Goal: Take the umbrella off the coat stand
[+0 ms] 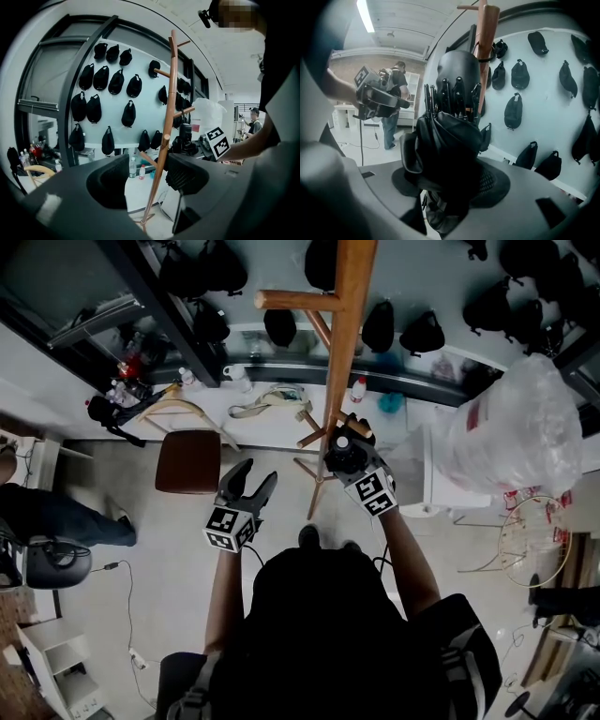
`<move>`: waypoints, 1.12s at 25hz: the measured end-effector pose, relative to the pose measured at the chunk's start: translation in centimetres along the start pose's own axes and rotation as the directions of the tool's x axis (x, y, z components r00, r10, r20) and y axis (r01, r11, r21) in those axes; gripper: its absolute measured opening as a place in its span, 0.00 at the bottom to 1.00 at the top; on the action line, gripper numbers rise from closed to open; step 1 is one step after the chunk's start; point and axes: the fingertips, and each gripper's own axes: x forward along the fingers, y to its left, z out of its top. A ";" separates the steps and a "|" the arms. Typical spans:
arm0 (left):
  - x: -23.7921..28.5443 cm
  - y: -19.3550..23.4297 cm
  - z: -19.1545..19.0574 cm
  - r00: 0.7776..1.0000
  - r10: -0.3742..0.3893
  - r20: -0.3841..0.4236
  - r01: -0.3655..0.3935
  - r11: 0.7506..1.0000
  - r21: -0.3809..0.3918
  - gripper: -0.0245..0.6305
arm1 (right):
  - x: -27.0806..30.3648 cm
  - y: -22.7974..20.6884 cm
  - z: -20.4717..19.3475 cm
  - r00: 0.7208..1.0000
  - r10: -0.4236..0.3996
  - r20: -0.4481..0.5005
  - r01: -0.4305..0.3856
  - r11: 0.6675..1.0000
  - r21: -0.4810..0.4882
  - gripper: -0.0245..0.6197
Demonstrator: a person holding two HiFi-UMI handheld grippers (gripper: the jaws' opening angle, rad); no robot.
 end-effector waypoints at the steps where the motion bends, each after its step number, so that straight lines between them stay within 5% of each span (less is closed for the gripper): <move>1: 0.0 0.0 0.1 1.000 0.005 0.002 -0.005 1.000 -0.001 0.44 | -0.1 -0.1 0.1 1.000 0.003 0.003 -0.003 1.000 -0.002 0.42; 28: -1.3 -5.7 0.4 0.998 0.062 0.007 -0.062 0.998 0.010 0.44 | -5.3 0.1 -0.3 0.999 0.046 0.017 -0.045 0.998 -0.053 0.42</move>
